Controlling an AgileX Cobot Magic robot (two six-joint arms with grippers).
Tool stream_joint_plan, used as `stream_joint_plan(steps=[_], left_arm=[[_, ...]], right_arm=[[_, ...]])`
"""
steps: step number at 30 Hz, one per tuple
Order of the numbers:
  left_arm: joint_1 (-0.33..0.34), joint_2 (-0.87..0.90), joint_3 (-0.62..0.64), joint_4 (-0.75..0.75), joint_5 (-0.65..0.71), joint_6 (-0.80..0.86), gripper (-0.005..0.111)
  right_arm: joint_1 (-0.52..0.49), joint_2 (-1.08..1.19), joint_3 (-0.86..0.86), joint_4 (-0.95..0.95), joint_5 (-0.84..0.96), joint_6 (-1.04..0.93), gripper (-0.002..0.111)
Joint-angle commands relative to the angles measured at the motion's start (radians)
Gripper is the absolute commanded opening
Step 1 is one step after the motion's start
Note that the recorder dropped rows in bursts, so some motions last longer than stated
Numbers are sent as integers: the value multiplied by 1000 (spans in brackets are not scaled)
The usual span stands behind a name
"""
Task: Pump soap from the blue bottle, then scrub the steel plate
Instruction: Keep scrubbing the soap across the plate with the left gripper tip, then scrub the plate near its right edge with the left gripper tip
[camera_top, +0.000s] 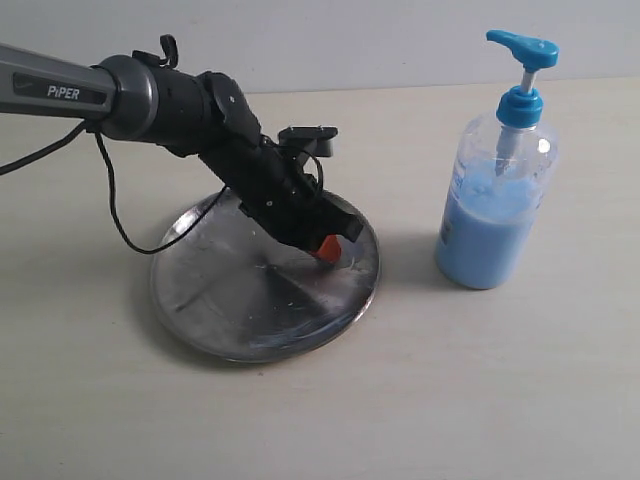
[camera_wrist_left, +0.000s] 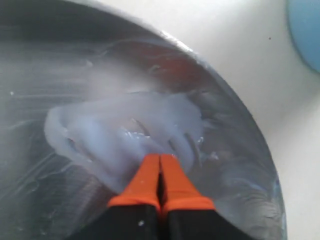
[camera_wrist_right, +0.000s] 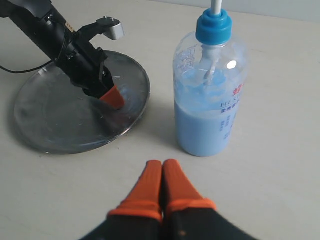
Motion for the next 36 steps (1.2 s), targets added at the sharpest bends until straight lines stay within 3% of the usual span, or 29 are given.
stream_joint_plan(steps=[1,18,30,36], left_arm=[[-4,32,21,-58,43,50,0],[-12,32,21,-43,-163,75,0],[-10,32,21,263,-107,-149,0],[-12,32,21,245,9,-152,0]], right_arm=[[-3,-8,-5,3,-13,-5,0],[-3,-8,-5,8,-13,-5,0],[-3,-8,-5,9,-26,-5,0],[-3,-8,-5,9,-29,-5,0]])
